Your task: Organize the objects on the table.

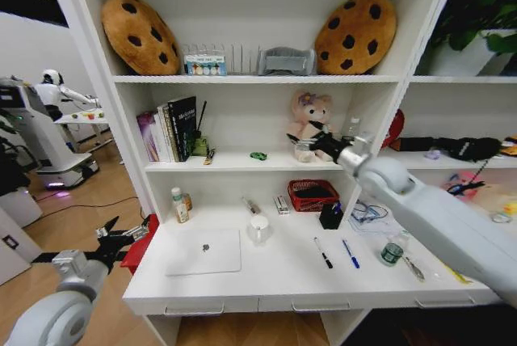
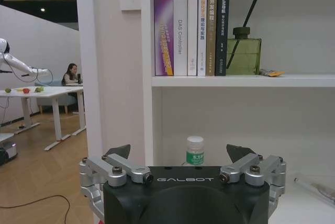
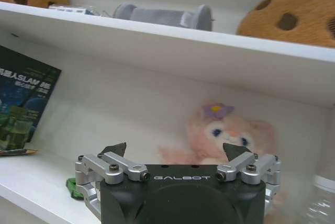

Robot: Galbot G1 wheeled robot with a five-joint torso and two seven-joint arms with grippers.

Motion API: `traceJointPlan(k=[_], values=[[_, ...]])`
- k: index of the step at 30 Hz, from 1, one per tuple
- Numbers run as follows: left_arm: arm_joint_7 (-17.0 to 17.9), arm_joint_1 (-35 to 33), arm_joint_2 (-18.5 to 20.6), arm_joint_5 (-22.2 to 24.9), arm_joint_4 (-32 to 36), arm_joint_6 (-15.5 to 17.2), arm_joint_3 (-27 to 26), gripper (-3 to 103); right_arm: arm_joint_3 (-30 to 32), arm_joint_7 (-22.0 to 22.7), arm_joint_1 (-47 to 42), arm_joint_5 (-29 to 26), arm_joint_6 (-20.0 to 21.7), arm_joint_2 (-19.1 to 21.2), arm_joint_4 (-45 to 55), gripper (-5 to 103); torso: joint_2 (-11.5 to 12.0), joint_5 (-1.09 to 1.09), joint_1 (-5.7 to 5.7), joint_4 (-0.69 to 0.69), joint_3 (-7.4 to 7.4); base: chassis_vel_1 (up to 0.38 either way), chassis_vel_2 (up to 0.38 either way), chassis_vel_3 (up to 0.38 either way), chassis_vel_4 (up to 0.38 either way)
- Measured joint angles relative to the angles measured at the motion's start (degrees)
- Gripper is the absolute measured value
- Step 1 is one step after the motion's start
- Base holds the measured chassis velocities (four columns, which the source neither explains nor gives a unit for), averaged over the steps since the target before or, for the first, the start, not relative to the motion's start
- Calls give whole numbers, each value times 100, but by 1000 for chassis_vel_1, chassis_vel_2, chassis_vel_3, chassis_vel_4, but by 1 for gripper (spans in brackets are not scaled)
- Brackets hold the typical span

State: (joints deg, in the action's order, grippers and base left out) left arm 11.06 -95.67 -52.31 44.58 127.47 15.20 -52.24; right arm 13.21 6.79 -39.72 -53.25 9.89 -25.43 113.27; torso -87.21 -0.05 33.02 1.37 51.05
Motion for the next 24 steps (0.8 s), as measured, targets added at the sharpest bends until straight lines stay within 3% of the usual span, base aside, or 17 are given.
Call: traceJointPlan(k=[4,5,6,7,9,12,13,14,19,24], values=[[-3,0,0,0,0,0,0,100,399,48,-678,-8,5,-24,158,100,1,3,-1,-3,0,0,0,0,0],[-2,0,0,0,1,0,0,100,1393,191,-1786,-13,10,-169,512,100,2,10,3,-10,3,0,0,0,0],[0,1,0,0,0,0,0,100,2046,252,-2543,-11,15,-361,724,100,1,-2,2,-9,1,0,0,0,0],[0,1,0,0,0,0,0,100,2046,252,-2543,-11,15,-361,724,100,1,-2,2,-9,1,0,0,0,0],[0,0,0,0,-1,0,0,100,2904,296,-3646,40,19,-804,942,100,2,13,2,-4,2,0,0,0,0],[-1,0,0,0,0,0,0,100,3342,289,-4137,47,17,-1047,1044,100,2,9,2,-3,2,0,0,0,0],[-1,0,0,0,-1,0,0,100,3784,211,-4623,51,-13,-1313,1132,100,1,0,1,-4,1,0,0,0,0],[-1,0,0,0,-1,0,0,100,3994,133,-4882,74,-53,-1457,1144,100,1,5,1,-4,1,0,0,0,0],[1,0,1,0,-1,0,-1,100,4447,-111,-5484,194,-246,-1869,1087,100,1,2,1,-6,1,-31,-22,20,35],[1,0,0,0,-1,0,-1,100,4507,-291,-5801,487,-418,-2234,1071,100,2,4,2,-6,2,-97,-94,122,88]])
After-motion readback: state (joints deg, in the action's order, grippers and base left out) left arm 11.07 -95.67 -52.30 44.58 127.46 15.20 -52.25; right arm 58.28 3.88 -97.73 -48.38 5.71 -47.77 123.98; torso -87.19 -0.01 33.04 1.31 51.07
